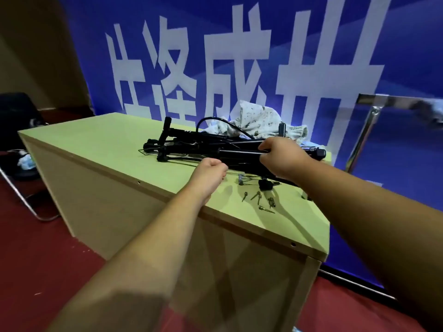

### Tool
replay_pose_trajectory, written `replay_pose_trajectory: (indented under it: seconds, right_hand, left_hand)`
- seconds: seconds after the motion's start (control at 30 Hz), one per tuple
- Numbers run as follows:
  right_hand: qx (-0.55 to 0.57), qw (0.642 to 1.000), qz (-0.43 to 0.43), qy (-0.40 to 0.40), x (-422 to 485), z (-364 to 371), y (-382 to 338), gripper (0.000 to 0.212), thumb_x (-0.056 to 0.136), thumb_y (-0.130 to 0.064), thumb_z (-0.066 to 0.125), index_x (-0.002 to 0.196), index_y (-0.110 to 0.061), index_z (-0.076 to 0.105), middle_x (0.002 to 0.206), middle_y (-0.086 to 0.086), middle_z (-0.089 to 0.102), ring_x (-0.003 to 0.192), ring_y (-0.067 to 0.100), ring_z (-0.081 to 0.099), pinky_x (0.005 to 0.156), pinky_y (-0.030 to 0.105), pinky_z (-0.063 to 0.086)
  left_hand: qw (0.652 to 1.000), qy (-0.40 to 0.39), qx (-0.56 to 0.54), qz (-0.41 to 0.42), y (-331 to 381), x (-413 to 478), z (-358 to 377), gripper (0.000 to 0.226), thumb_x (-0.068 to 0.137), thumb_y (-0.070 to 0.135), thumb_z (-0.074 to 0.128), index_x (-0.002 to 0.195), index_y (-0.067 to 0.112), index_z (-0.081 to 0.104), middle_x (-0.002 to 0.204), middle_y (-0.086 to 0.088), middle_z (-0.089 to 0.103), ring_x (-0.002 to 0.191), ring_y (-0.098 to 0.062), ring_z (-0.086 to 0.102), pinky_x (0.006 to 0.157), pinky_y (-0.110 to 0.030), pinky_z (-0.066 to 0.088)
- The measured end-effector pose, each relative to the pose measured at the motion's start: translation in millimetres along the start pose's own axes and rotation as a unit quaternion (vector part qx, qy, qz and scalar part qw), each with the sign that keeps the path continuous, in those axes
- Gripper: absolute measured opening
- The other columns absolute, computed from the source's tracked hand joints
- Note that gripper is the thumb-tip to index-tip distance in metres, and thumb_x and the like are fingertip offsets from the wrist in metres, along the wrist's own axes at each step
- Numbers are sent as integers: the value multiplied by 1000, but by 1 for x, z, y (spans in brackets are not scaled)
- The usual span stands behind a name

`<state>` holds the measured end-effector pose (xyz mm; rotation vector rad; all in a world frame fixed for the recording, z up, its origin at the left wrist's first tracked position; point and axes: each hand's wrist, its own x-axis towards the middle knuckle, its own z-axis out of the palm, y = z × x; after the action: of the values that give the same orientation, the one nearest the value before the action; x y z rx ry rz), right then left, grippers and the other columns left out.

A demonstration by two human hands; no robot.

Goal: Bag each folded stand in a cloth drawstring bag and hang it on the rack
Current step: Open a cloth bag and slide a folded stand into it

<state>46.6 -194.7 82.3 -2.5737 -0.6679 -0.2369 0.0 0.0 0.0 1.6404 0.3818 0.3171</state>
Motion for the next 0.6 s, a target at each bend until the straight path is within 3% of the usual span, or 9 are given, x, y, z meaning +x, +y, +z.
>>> replay_pose_trajectory:
  seconds: [0.1, 0.17, 0.27, 0.3, 0.47, 0.6]
  right_hand:
    - [-51, 998, 9, -25, 19, 10, 5, 55, 102, -18, 60, 156, -16, 51, 155, 10, 54, 134, 32, 57, 104, 38, 48]
    - [-89, 994, 15, -55, 30, 19, 5, 54, 100, -18, 60, 154, -17, 52, 150, 11, 57, 131, 34, 58, 105, 41, 51]
    - [-141, 988, 11, -62, 43, 31, 4, 32, 93, -20, 61, 125, -22, 62, 122, 8, 69, 103, 32, 64, 93, 45, 56]
    - [-155, 986, 7, -58, 47, 36, 5, 32, 91, -21, 61, 123, -23, 61, 119, 7, 68, 102, 32, 63, 92, 45, 54]
    - [-226, 973, -1, -41, 60, 56, 7, 58, 99, -30, 64, 154, -21, 46, 144, 14, 54, 135, 42, 49, 109, 56, 39]
    - [-244, 970, -9, -20, 64, 62, 9, 51, 100, -29, 66, 147, -19, 50, 144, 16, 49, 135, 41, 46, 109, 53, 40]
  left_hand:
    - [999, -1, -34, -8, -5, 16, 0, 63, 98, 18, 63, 157, 9, 41, 102, -3, 67, 101, -16, 65, 104, -35, 53]
    - [998, -11, -65, -12, -9, 22, -1, 73, 101, 15, 59, 165, 9, 23, 97, -4, 62, 97, -18, 61, 102, -32, 54]
    - [997, -7, -76, 3, -10, 25, -3, 78, 101, 14, 59, 168, 15, 17, 100, -1, 63, 102, -18, 69, 107, -32, 55]
    - [997, -1, -75, 9, -11, 26, -3, 80, 101, 14, 59, 168, 16, 16, 103, 2, 64, 105, -17, 70, 108, -33, 55]
    - [996, 8, -73, 40, -17, 27, -2, 83, 97, 17, 63, 167, 23, 21, 137, 2, 62, 108, -16, 75, 104, -34, 58]
    - [997, 12, -69, 42, -16, 25, -3, 79, 98, 17, 62, 167, 21, 23, 120, 7, 66, 112, -21, 74, 104, -38, 58]
